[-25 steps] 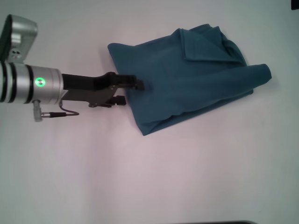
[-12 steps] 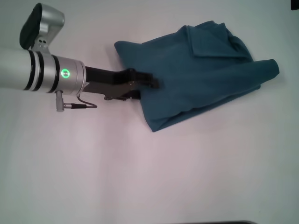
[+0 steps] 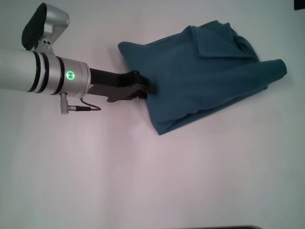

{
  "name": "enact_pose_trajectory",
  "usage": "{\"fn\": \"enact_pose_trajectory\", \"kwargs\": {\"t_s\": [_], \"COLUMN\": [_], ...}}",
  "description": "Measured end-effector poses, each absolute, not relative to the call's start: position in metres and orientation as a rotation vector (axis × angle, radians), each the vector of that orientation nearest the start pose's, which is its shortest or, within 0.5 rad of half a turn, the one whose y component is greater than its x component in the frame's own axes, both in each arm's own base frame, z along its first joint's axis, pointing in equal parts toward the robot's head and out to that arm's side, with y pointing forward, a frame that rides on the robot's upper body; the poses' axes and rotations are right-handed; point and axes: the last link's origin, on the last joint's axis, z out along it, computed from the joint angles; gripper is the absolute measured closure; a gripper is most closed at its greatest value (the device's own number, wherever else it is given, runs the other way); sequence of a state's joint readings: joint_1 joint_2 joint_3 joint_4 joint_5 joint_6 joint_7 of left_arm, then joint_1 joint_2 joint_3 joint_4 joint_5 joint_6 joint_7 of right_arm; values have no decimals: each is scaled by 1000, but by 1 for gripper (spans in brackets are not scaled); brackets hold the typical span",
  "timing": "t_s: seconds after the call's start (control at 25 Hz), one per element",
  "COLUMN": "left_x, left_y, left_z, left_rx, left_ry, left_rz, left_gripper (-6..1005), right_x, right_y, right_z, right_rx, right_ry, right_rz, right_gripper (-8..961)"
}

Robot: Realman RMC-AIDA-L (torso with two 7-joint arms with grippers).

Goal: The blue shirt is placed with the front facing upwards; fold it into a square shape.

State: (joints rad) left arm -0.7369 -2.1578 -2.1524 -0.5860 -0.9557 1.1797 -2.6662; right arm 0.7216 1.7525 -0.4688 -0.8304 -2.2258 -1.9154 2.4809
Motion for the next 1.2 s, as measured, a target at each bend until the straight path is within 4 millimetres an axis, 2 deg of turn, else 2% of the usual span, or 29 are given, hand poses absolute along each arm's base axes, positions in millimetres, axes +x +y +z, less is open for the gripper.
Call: {"fn": "enact_pose_trajectory", "kwargs": {"t_s": [0.28,0.48,0.88,1.04,1.2], "left_x": [-212,-219,-243,-239,-235], "left_y": [366,362,351,347,344], "left_z": [-86,-77,-42,-37,-35], "left_rx": [-2246,-2263,-2231,-2337,-2380], "left_ry": [-2042,-2058,-2087,-2002,-1992], "left_rz": [-312,-318,-388,-466,-541], "left_gripper": [894,928,969,968,872], "right_x": [235,237,241,242,242], "right_y": [371,370,367,367,367], "right_z": [171,171,171,170,170], "right_rx": [-2444,-2437,-2429,-2430,-2432], "right_ry": [1675,1682,1695,1692,1688], "right_rz": [558,558,552,551,554], "right_gripper": [127,127,127,127,128]}}
